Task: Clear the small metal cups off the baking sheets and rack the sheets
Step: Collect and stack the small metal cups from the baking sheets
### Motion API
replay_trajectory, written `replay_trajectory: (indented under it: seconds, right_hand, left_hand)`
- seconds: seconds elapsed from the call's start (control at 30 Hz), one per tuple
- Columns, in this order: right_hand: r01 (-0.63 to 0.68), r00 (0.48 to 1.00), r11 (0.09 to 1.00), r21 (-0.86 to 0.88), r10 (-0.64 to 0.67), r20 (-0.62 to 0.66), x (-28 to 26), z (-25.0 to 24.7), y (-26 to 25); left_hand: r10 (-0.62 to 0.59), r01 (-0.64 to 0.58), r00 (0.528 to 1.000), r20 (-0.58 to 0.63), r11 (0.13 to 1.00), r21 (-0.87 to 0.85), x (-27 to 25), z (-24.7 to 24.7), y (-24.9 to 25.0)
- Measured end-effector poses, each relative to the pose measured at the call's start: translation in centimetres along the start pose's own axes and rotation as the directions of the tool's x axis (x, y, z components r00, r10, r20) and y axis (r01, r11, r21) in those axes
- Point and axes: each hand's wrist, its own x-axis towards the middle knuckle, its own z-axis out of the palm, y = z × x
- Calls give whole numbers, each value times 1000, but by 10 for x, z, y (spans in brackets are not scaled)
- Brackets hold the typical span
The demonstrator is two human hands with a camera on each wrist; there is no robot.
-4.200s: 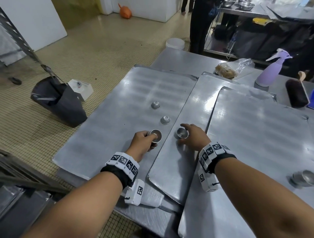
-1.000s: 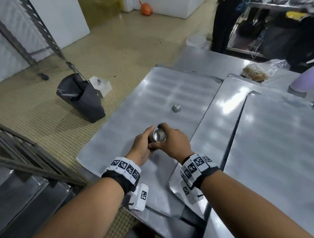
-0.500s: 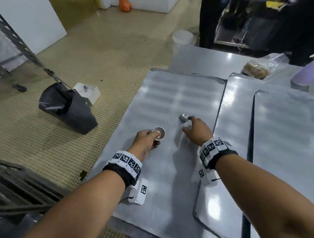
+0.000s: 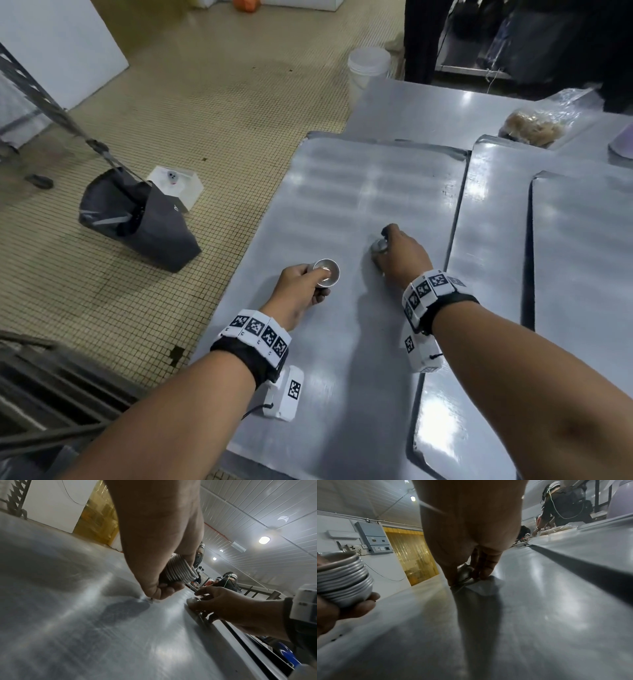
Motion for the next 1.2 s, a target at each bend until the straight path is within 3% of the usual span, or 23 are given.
replay_trajectory:
  seconds: [0.3, 0.9, 1.03, 1.2]
  right_hand:
    - [85, 996, 996, 22, -85, -13, -41, 0, 3]
    - [40, 998, 999, -26, -38, 57, -90, 4, 4]
    - [36, 999, 997, 64, -38, 33, -98, 4, -2]
    - [153, 988, 954, 257, -138, -75, -114, 7, -27]
  left_hand:
    - [10, -10, 1000, 23, 1000, -1, -12, 9, -3]
    - [3, -3, 1000, 8, 1000, 20, -36, -7, -20]
    - [13, -13, 1000, -7, 1000, 17, -35, -11, -21]
    - [25, -25, 1000, -10, 999, -29, -36, -12, -21]
